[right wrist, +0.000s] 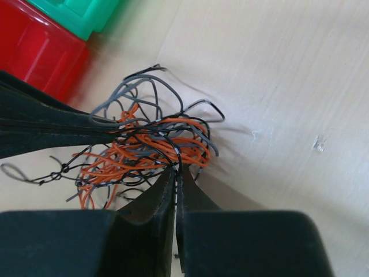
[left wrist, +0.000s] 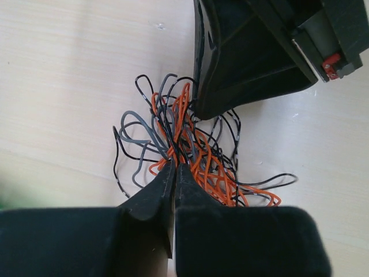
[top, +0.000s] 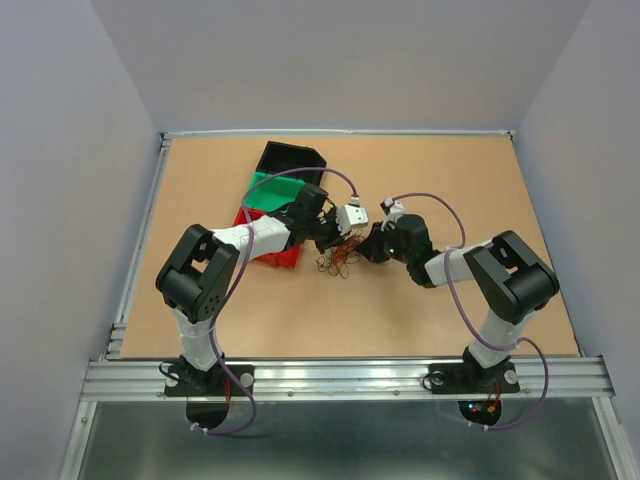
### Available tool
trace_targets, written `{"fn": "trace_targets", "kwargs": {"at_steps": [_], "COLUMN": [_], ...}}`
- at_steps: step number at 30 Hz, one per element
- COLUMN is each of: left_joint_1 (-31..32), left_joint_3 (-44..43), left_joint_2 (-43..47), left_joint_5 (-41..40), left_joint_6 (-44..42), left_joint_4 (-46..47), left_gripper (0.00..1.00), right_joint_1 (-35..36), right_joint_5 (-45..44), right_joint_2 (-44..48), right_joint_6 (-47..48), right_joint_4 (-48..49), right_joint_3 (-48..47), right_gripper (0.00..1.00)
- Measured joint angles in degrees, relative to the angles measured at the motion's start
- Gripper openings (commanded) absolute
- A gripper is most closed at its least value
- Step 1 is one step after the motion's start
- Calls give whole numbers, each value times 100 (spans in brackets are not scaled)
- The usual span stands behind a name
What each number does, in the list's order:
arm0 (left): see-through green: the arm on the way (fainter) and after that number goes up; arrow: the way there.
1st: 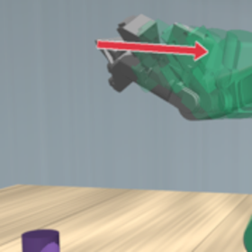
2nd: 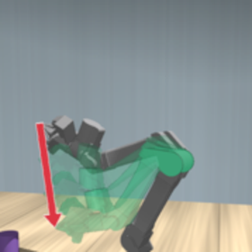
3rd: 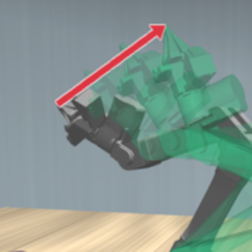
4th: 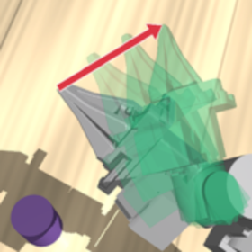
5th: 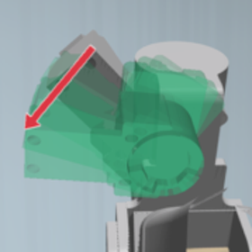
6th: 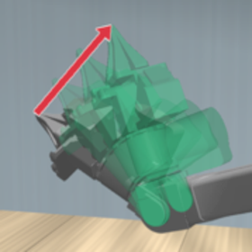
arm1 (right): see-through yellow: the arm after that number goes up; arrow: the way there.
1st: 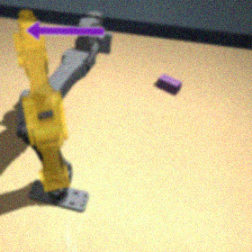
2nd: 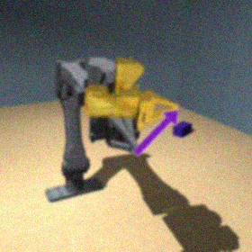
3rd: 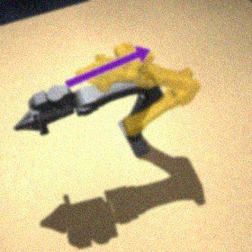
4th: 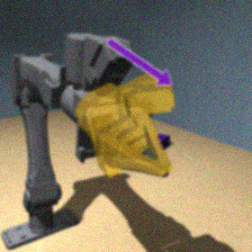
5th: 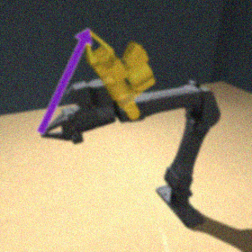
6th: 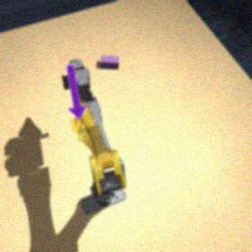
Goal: Untangle the cables
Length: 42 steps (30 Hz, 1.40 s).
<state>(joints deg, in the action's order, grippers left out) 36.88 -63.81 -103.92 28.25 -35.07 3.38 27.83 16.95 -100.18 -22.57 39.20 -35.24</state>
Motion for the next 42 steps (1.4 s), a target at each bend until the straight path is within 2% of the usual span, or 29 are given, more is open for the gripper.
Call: {"fn": "trace_targets", "kwargs": {"at_steps": [3, 7, 12, 17, 23, 26, 33, 35, 38, 42], "left_joint_1": [0, 0, -68, -476, -1209, -1220, -1119, -1178, -1604, -2684], "left_joint_3": [0, -33, -116, -116, -94, 20, 378, 474, 706, 999], "left_joint_2": [0, 0, 11, 286, 833, 1075, 1572, 1711, 1963, 2310], "left_joint_5": [-28, -22, 107, 702, 896, 999, 975, 850, 737, 551], "left_joint_6": [4, 15, 94, 457, 713, 754, 892, 1080, 1609, 2474], "left_joint_4": [-20, -20, 39, 136, 214, 304, 525, 708, 1128, 1832], "left_gripper": [0, 0, 0, 0, 0, 0, 0, 0, 0, 0], "right_joint_1": [0, 0, 2, 68, 61, 61, 61, 63, 63, 63], "right_joint_5": [20, -33, -409, -1082, -1578, -1648, -1707, -1982, -2608, -3735], "right_joint_2": [173, 848, 1488, 2275, 3515, 3971, 4363, 4430, 4693, 5355], "right_joint_6": [13, 28, 31, 9, 57, 92, 166, 136, 4, -179], "right_joint_4": [-20, 4, 15, -74, -221, -372, -758, -977, -1303, -1565], "right_joint_3": [33, 208, 535, 946, 1060, 1060, 1054, 1054, 1054, 1058], "right_gripper": [1, 0, 0, 1, 1, 1, 1, 1, 1, 0]}}
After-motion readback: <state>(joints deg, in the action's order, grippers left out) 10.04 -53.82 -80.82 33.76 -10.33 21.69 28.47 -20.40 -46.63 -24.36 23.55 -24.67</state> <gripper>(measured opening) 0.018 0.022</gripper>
